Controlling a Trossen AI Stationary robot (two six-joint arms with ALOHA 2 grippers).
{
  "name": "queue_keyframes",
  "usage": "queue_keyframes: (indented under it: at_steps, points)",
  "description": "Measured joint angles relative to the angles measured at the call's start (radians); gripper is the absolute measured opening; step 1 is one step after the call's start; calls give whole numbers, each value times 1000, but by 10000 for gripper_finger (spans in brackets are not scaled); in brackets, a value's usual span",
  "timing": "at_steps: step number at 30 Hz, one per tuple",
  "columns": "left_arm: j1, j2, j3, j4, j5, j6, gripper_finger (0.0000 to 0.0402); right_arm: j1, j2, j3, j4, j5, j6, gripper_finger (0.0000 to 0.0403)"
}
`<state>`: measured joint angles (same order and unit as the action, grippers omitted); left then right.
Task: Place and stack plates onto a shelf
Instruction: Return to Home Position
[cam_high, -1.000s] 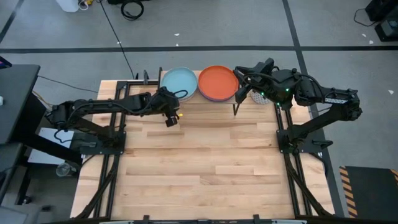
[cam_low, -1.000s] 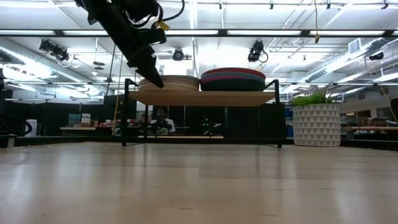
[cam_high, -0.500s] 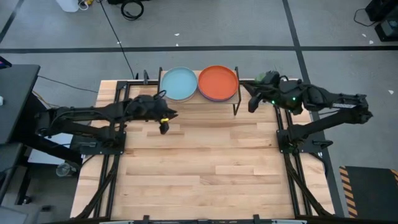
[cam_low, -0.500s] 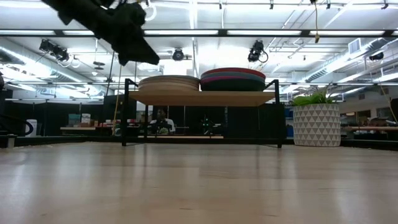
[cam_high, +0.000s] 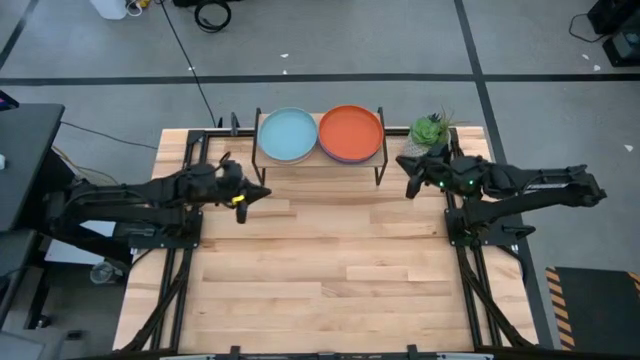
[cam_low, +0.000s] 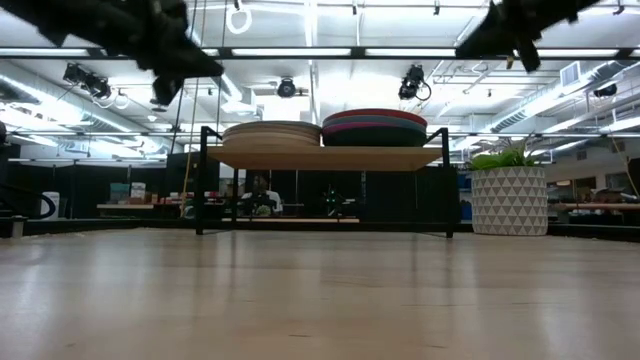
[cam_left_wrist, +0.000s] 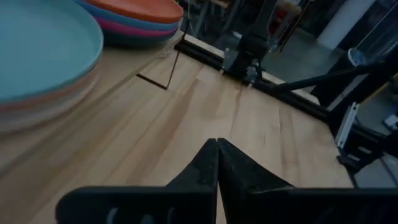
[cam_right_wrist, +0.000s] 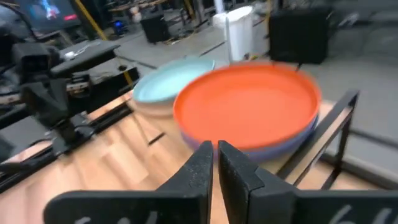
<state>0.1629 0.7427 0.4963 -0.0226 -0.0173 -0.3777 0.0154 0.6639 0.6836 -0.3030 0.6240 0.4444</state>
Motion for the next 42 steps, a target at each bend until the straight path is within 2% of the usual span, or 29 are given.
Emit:
queue_keyframes:
  at_steps: [8, 14, 22, 30, 38, 40, 42]
  points:
    - [0, -154, -223, 161, -7, -177, 9, 0, -124, -258, 151, -209, 122, 10]
    - [0, -236, -372, 318, -39, -299, 9, 4, -213, -424, 252, -238, 251, 10]
    - [0, -295, -424, 326, -97, -325, 10, 5, -327, -549, 263, -264, 337, 8]
    - [0, -301, -470, 332, -100, -409, 4, 5, -401, -644, 266, -277, 421, 11]
    - [-1, -300, -488, 364, -89, -425, 5, 4, -402, -645, 272, -264, 418, 12]
    - [-1, -298, -488, 356, -98, -419, 11, 2, -403, -645, 273, -255, 381, 16]
    - [-1, -299, -488, 311, -91, -339, 20, 2, -402, -645, 272, -271, 262, 20]
